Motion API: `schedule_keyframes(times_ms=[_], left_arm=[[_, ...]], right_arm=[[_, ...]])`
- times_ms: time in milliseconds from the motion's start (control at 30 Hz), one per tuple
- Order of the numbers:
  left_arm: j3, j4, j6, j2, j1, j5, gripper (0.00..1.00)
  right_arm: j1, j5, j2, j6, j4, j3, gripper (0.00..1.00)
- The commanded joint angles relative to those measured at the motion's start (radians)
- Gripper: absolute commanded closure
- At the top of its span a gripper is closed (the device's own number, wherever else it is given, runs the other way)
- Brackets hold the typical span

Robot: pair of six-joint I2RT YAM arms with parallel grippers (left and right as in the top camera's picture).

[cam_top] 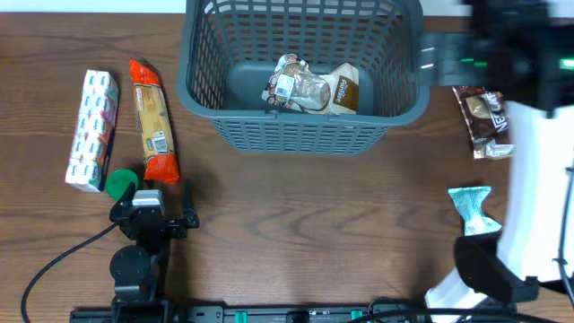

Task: Pack container
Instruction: 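Release the pouch and move the right gripper to the blue wipes packet, then grasp the light-blue wipes packet with the right gripper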

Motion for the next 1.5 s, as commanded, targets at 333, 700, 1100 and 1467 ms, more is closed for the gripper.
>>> schedule_keyframes(times_ms=[333, 700, 1100, 1467], left_arm=[[-0.015, -0.037, 0.014, -0.003, -0.002, 0.007, 0.02], [-0.015, -0.037, 0.014, -0.003, -0.002, 0.007, 0.01], [-0.015, -0.037, 0.014, -0.003, -0.002, 0.007, 0.01], [-0.015, -0.037, 0.014, -0.003, -0.002, 0.007, 0.01]], right_arm=[[-0.332, -0.096, -0.08, -0.079, -0.004, -0.167, 0.01], [-0.44, -0.092, -0.118, -0.138, 0.025, -0.581, 0.01], [-0.44, -0.16, -0.118, -0.212, 0.296, -1.12, 0.01], [-0.44, -0.159, -0.118, -0.189, 0.546, -1.368, 0.01]])
